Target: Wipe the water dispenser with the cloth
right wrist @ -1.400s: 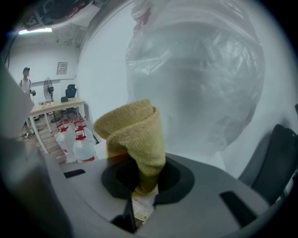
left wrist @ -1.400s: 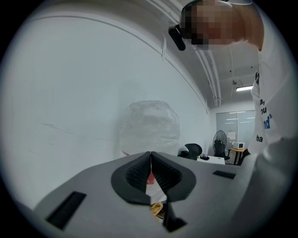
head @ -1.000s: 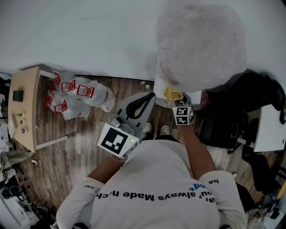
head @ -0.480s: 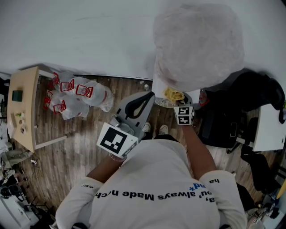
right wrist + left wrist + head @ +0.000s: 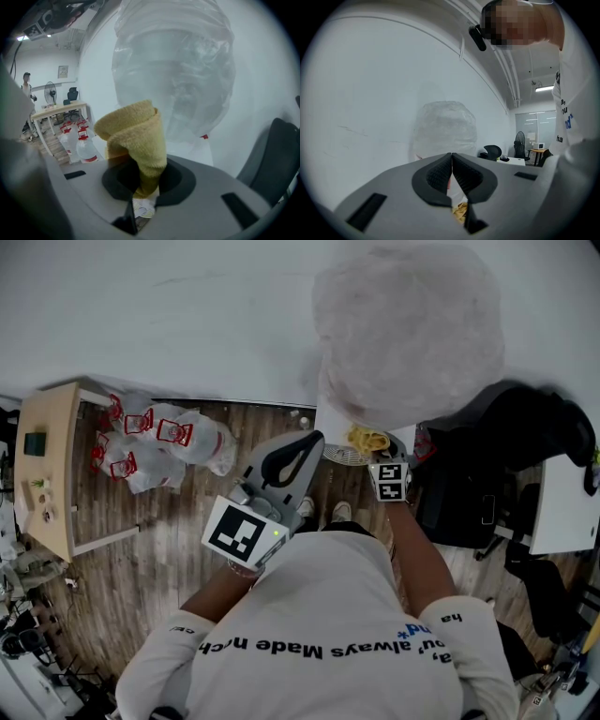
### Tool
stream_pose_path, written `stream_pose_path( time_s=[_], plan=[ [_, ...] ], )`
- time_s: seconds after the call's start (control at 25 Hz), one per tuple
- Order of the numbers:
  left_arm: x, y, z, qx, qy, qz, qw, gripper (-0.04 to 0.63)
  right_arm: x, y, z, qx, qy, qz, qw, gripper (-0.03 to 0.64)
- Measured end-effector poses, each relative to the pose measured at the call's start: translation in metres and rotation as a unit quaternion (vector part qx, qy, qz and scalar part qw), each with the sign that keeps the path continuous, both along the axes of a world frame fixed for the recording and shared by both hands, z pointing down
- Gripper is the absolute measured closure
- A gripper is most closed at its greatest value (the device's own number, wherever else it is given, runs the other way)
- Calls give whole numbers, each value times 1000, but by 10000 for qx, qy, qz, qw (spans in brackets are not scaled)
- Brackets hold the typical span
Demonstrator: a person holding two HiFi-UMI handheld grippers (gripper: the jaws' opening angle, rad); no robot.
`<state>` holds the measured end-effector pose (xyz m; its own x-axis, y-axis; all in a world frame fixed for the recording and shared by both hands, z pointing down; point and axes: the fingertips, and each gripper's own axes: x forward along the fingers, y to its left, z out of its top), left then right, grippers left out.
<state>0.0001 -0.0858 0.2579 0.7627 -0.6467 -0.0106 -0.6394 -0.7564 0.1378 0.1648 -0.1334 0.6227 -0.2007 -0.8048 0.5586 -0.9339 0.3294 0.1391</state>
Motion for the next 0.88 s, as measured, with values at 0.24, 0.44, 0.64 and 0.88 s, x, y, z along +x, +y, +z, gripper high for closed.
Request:
stream_pose_path(
  time_s=[0.24, 0.44, 0.64, 0.88],
  plan=[
    [4, 0, -2, 35, -4, 37, 10000, 575, 10, 2, 0, -15, -15, -13, 10000, 555],
    [7, 0, -3, 46, 0, 59, 10000, 575, 16, 3, 0, -19, -41, -3, 10000, 554],
    [9, -1, -3, 37, -1, 57, 10000, 575, 26, 3, 5, -42, -37, -26, 10000, 554],
    [10, -2, -3, 26, 16, 57, 10000, 575, 35, 4, 5, -54, -29, -38, 10000, 554]
  ],
)
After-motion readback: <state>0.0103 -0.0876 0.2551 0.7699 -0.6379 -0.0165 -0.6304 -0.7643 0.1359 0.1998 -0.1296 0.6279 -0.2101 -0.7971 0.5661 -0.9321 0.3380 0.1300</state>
